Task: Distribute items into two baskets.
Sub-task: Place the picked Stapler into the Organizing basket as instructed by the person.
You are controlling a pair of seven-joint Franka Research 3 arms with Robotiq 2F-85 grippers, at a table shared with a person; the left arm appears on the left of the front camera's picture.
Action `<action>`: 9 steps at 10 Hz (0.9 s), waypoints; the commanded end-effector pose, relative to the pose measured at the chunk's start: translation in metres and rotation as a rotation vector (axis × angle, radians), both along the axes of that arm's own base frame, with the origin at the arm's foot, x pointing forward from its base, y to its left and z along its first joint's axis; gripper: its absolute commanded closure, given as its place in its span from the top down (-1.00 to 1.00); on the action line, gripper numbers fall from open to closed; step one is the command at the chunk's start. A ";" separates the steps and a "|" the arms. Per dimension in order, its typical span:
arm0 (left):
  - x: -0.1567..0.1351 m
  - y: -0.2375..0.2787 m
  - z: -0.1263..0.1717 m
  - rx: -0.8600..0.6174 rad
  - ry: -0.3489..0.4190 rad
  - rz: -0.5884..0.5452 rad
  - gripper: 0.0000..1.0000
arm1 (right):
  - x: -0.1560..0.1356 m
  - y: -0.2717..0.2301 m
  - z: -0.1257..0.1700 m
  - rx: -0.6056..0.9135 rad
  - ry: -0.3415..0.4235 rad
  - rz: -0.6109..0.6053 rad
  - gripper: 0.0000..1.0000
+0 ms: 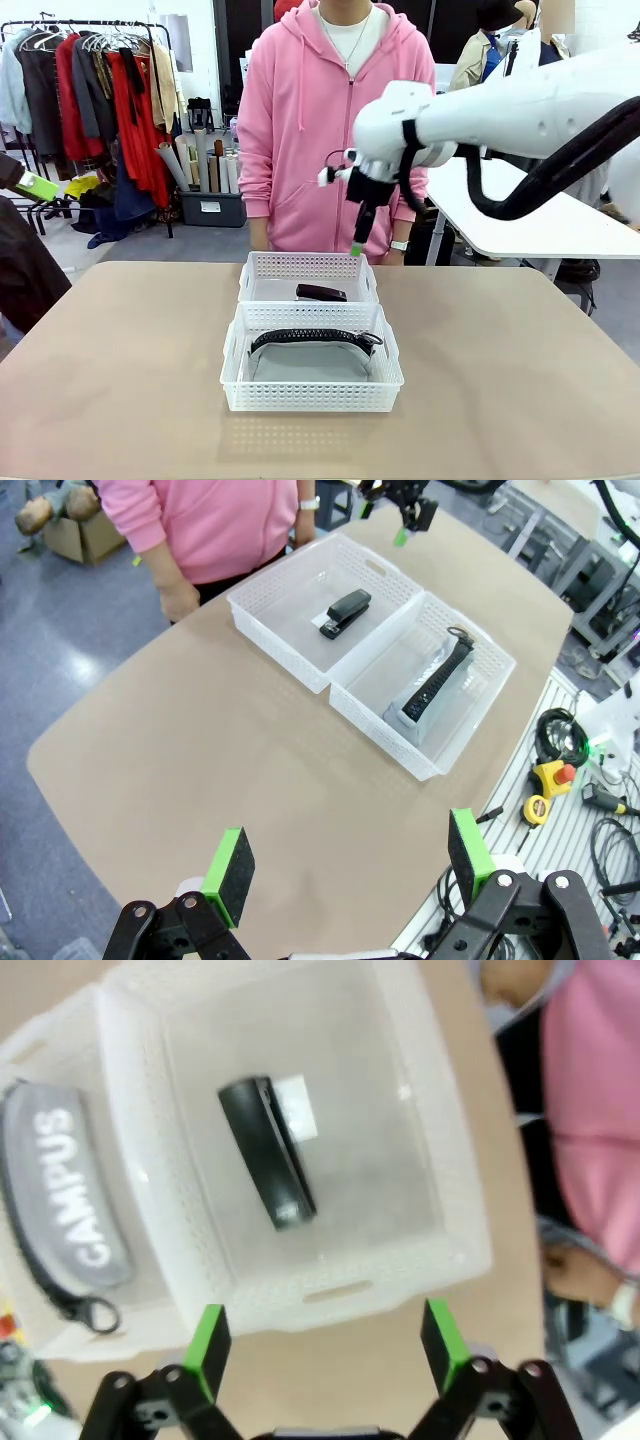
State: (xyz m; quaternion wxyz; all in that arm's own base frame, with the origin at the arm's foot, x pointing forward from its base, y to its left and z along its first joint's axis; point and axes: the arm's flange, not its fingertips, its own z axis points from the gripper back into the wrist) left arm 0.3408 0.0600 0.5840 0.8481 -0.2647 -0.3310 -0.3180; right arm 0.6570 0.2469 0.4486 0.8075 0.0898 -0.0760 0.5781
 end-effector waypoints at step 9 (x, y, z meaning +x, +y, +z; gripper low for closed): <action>0.000 0.000 0.000 -0.016 -0.005 -0.005 1.00 | -0.152 -0.243 0.077 0.513 0.027 -0.339 1.00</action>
